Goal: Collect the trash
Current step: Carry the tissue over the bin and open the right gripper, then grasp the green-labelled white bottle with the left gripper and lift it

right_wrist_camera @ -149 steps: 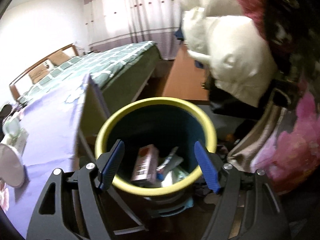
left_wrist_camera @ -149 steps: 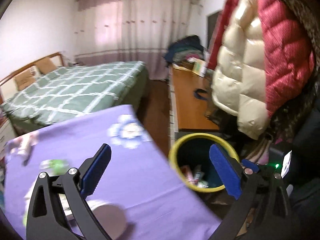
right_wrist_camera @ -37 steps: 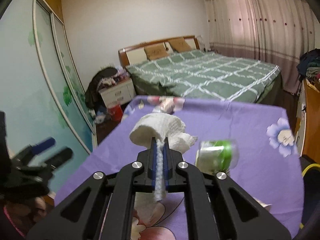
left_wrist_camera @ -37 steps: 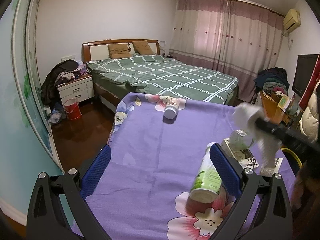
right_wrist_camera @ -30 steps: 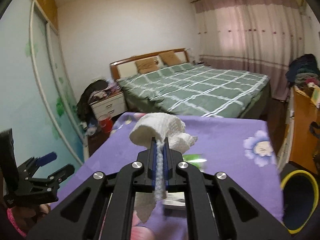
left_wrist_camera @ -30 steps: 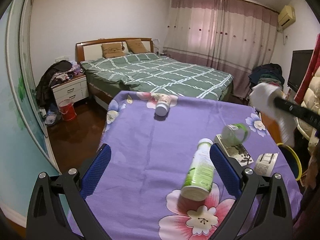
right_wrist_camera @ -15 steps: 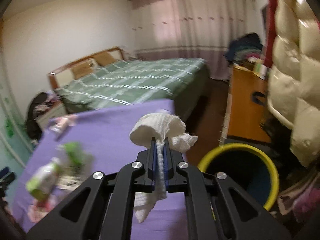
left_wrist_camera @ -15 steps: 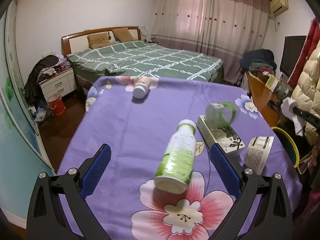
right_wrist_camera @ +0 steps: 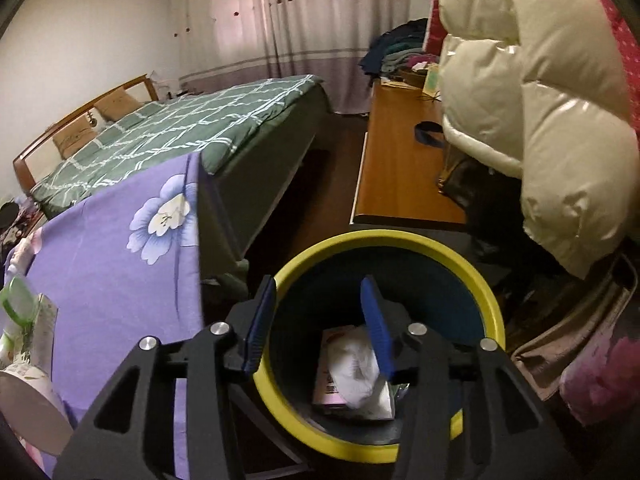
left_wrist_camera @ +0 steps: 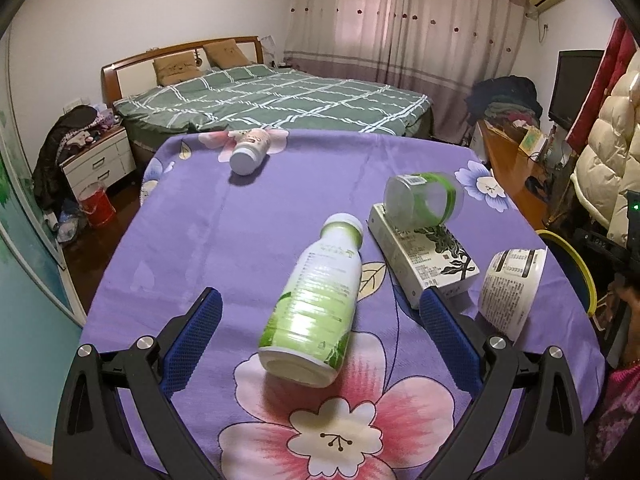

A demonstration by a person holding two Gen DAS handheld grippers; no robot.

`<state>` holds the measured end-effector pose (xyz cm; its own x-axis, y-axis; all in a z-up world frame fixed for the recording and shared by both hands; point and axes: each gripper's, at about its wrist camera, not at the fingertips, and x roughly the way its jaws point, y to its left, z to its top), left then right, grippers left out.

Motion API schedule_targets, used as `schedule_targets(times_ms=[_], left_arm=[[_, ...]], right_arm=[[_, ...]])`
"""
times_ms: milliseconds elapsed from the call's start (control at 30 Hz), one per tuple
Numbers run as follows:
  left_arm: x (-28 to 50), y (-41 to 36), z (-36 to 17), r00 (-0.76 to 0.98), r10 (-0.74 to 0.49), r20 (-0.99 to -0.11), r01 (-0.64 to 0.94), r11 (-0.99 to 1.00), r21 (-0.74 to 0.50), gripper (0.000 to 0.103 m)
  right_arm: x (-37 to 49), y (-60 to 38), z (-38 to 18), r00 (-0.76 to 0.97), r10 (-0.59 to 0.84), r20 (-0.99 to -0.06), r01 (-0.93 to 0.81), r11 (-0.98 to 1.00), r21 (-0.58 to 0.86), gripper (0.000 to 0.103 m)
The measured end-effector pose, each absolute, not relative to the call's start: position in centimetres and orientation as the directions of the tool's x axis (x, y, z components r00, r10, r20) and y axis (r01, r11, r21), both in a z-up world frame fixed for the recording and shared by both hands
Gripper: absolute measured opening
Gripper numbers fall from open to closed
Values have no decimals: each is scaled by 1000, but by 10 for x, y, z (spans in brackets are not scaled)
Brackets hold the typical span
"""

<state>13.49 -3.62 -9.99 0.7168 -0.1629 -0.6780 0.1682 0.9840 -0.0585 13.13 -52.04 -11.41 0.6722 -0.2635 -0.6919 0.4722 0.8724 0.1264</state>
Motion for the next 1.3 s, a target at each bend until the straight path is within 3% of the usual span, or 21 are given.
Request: schedule_targets(times_ms=[467,733,867,1300], left_arm=[[154,-42,-135,659,-184,-729,213,976,-54,97],[167,-37,-154,614,-200,-763,222,972,-76,77],[169,-37,-157,609,-219,-762,248,965,-80,55],[152,-42,-103,706,-228,-671,293,956,-16,51]], right_arm=[[125,-501,-108,696,-233,-679,443,884,151,47],[126,-497,-110,701,-215,-680,431,887,164,47],[127,-494,-110,705,-204,-679,422,891,170,47],[120,-494,-102,724,-203,-660,418,889,185,47]])
